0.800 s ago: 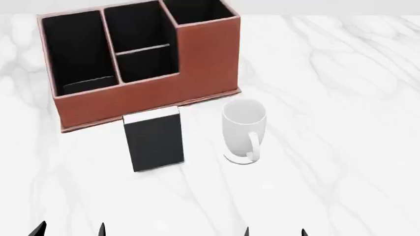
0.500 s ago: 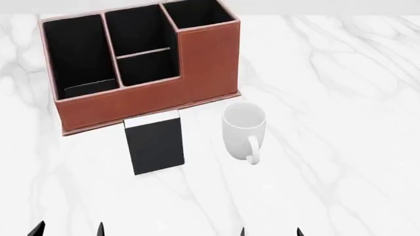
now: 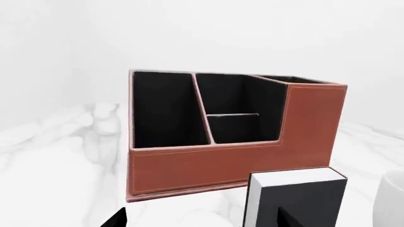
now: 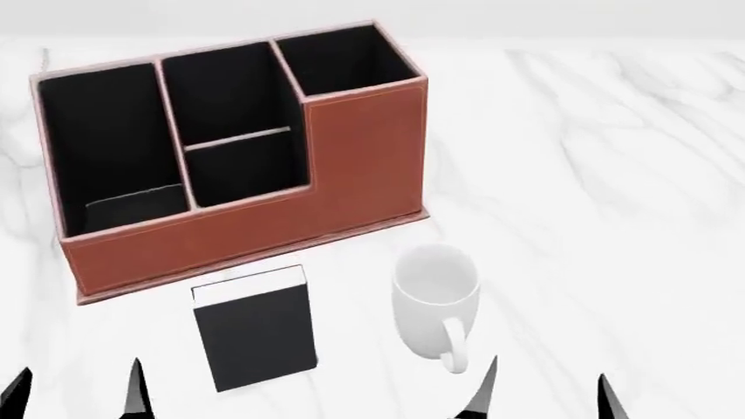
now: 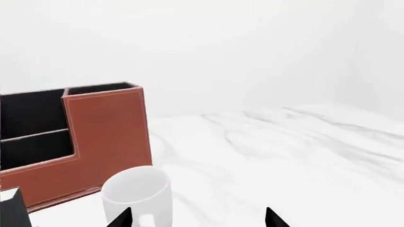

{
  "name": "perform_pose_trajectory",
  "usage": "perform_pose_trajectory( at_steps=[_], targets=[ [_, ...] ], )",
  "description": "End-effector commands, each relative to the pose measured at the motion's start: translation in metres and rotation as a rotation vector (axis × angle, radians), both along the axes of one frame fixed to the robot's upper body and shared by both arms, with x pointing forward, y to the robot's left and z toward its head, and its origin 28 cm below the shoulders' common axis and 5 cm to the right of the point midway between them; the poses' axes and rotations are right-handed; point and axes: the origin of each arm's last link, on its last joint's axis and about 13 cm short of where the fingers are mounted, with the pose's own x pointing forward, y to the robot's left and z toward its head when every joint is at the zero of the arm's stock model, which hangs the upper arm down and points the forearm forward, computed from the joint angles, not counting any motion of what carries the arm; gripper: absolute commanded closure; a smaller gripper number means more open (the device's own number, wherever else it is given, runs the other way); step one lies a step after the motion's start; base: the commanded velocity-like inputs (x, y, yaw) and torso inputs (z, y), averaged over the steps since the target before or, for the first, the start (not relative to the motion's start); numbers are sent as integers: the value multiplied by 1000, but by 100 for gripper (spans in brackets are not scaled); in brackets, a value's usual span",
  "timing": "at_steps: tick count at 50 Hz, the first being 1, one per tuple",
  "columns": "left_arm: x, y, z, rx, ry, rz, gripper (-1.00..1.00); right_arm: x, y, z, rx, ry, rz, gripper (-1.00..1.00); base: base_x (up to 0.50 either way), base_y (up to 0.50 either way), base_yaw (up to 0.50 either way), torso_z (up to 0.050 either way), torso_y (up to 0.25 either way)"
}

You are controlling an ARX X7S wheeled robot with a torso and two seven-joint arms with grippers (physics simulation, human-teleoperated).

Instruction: Pick up the book and place it in the front compartment of the caddy.

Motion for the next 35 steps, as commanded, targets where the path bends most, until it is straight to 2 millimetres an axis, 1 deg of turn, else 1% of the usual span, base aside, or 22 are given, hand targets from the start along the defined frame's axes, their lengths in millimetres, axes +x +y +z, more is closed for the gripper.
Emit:
perform_pose_trajectory(
  at_steps=[1,5,8,14,17,28,35],
  targets=[
    [-4,10,45,-25,-191,62,-100,-6,-10,32,28,-101,-58,-100,500,0,0,0,0],
    [-9,13,58,-24,-254,67,-100,-8,-13,39,30,-141,-72,-100,500,0,0,0,0],
    [-12,14,64,-25,-274,67,-100,-10,-16,45,35,-167,-83,-100,500,0,0,0,0],
    [-15,14,66,-4,-305,75,-100,-14,-18,53,31,-211,-100,-100,500,0,0,0,0],
    [-15,14,67,-4,-309,76,-100,-14,-19,51,30,-220,-102,-100,500,0,0,0,0],
    [-17,15,71,-7,-324,77,-100,-14,-22,56,41,-242,-115,-100,500,0,0,0,1],
    [-18,15,71,-6,-328,77,-100,-15,-21,56,35,-249,-121,-100,500,0,0,0,0]
  ],
)
